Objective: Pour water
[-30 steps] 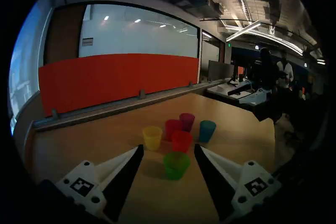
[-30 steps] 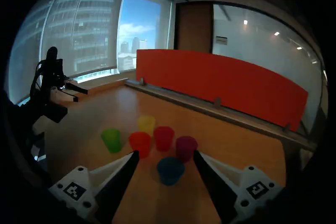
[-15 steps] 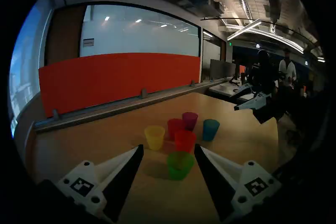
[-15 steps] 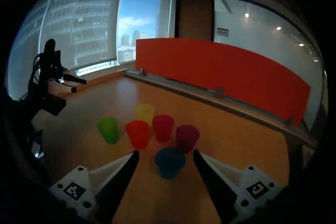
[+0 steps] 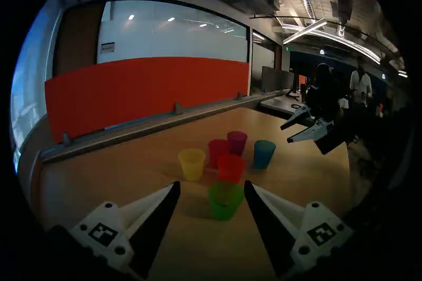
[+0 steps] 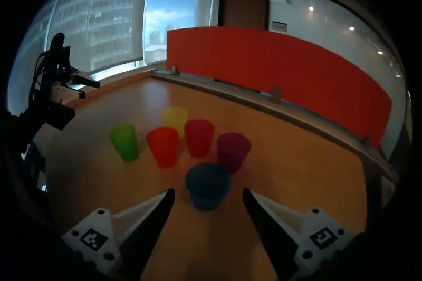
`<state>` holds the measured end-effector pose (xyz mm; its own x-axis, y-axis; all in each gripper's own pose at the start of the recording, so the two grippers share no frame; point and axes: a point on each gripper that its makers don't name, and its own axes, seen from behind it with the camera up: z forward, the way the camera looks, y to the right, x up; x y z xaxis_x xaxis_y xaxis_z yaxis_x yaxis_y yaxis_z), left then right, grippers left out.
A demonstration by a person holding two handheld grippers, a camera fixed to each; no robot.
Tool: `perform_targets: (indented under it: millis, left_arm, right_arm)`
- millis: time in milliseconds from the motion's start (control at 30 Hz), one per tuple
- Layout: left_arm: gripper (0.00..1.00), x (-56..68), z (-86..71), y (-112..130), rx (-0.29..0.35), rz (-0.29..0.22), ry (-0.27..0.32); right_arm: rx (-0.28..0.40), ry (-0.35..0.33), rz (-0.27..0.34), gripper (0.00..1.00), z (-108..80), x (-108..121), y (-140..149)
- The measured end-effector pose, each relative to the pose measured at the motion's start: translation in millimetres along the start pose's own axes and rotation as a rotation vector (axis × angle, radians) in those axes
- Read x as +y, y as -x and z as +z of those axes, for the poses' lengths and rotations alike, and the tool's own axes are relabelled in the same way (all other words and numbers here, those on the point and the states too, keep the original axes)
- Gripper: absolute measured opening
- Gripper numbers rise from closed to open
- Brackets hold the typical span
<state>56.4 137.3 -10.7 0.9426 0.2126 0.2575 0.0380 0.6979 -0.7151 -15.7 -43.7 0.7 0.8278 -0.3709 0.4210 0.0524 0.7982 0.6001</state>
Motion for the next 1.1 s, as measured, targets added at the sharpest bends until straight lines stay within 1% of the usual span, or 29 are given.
perform_targets:
  millis: [367,500,767,1100]
  left_arm:
    - [0.89,4.8,11.5,25.7,-0.061,0.015,0.024]
    - [0.89,7.5,15.1,33.9,-0.081,0.013,0.036]
    - [0.89,12.7,20.5,50.7,-0.127,0.033,0.053]
    - [0.89,20.2,30.9,70.9,-0.174,0.029,0.086]
  right_arm:
    - [-0.042,-0.006,0.003,1.0,20.6,2.2,20.9]
    - [-0.048,-0.01,0.007,0.99,25.8,2.7,25.1]
    - [-0.061,-0.015,0.005,0.99,35.1,2.9,32.1]
    - [-0.076,-0.023,0.003,0.99,50.3,2.5,38.1]
